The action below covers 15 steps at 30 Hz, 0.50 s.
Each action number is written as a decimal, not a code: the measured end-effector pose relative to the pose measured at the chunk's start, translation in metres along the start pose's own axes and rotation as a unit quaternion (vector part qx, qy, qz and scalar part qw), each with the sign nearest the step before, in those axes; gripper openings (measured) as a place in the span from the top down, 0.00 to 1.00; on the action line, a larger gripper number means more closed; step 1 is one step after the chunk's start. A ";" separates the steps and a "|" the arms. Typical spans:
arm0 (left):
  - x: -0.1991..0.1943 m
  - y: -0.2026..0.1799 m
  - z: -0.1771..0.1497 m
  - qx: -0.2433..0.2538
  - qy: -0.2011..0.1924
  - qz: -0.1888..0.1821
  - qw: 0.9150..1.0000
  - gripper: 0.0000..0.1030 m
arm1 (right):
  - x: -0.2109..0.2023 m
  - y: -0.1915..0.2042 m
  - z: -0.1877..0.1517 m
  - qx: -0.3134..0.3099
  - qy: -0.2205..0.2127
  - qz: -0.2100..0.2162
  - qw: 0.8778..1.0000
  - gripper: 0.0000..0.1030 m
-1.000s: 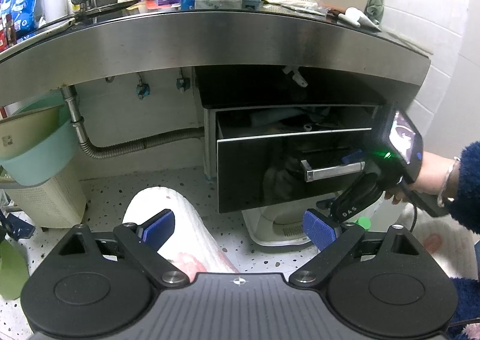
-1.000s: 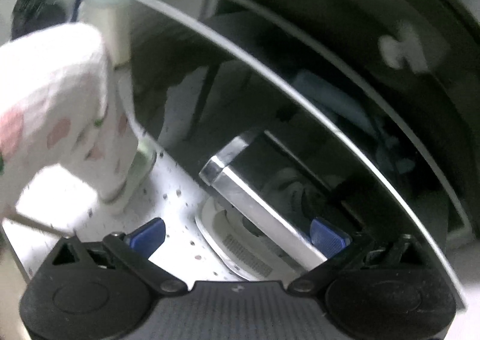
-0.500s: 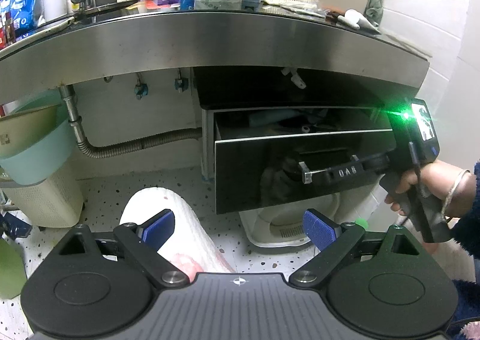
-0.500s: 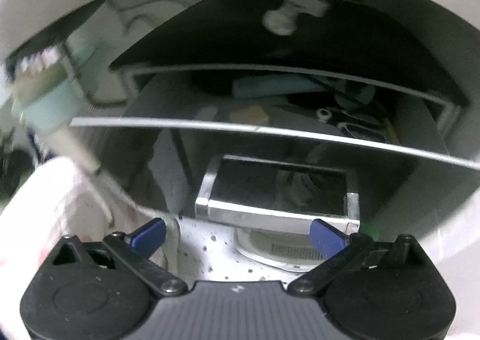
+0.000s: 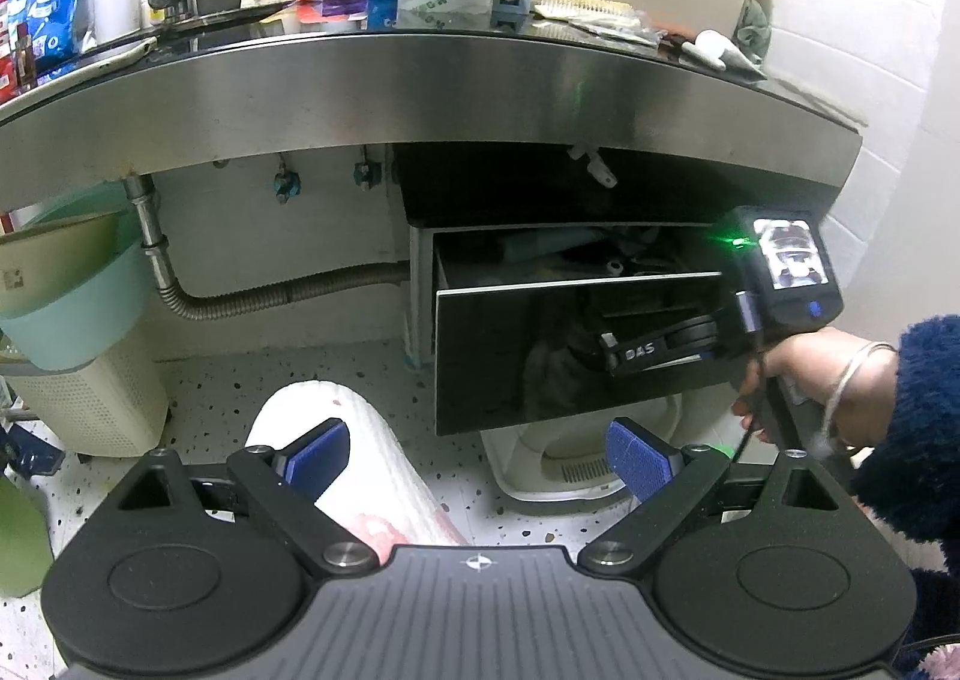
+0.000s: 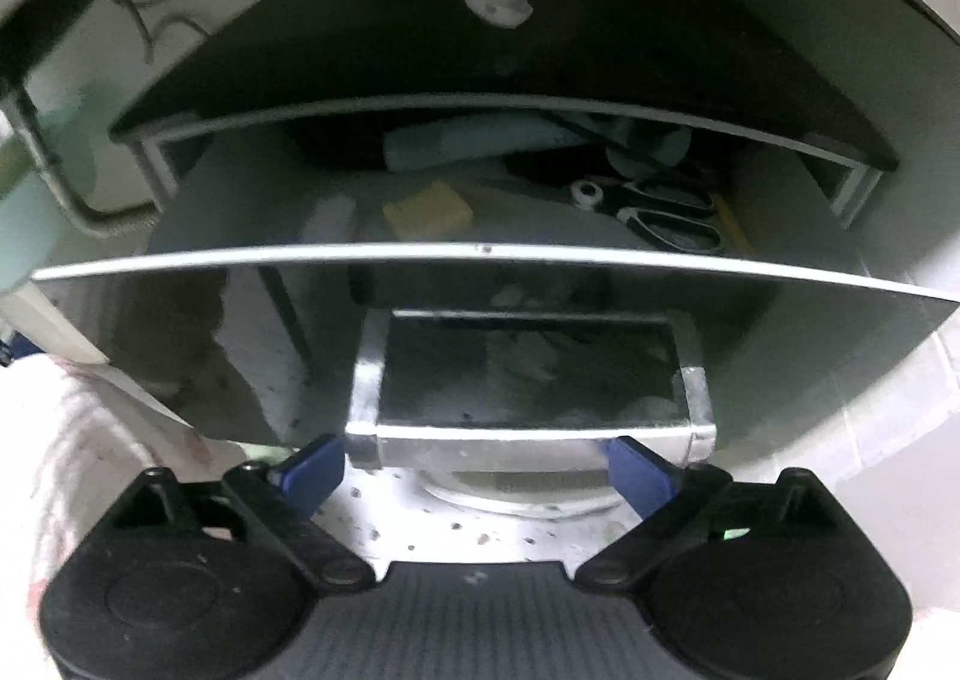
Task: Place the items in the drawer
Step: 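Pull the drawer handle outward with the right gripper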
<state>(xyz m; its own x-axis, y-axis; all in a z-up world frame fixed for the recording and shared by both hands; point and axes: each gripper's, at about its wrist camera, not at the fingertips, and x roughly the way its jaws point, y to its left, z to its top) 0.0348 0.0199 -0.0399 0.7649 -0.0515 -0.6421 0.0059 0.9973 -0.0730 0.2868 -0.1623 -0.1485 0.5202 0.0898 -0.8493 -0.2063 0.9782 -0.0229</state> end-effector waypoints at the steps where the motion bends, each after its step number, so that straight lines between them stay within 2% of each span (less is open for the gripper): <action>1: -0.001 -0.001 0.000 0.001 -0.002 0.000 1.000 0.10 | 0.002 0.002 0.000 0.002 0.004 -0.007 1.000 0.05; 5: -0.005 0.000 0.000 0.002 -0.008 0.001 1.000 0.10 | 0.010 0.006 -0.004 0.001 0.018 -0.025 1.000 0.04; 7: -0.006 0.002 0.001 -0.002 -0.009 0.001 1.000 0.10 | 0.016 0.004 -0.007 0.009 0.030 -0.025 0.999 0.07; 9: -0.007 0.003 0.000 -0.004 -0.010 0.003 1.000 0.10 | 0.020 0.000 -0.009 0.025 0.027 -0.020 0.999 0.08; 12: -0.008 0.005 0.000 -0.007 -0.011 0.004 1.000 0.10 | 0.024 0.000 -0.012 0.018 0.028 -0.033 0.999 0.08; 15: -0.007 0.004 0.000 -0.008 -0.009 0.004 1.000 0.10 | 0.026 0.000 -0.013 0.016 0.026 -0.026 0.999 0.08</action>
<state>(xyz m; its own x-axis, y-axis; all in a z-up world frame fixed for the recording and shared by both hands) 0.0290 0.0248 -0.0359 0.7769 -0.0425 -0.6282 -0.0108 0.9967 -0.0808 0.2891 -0.1622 -0.1773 0.4863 0.0299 -0.8733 -0.1535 0.9868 -0.0517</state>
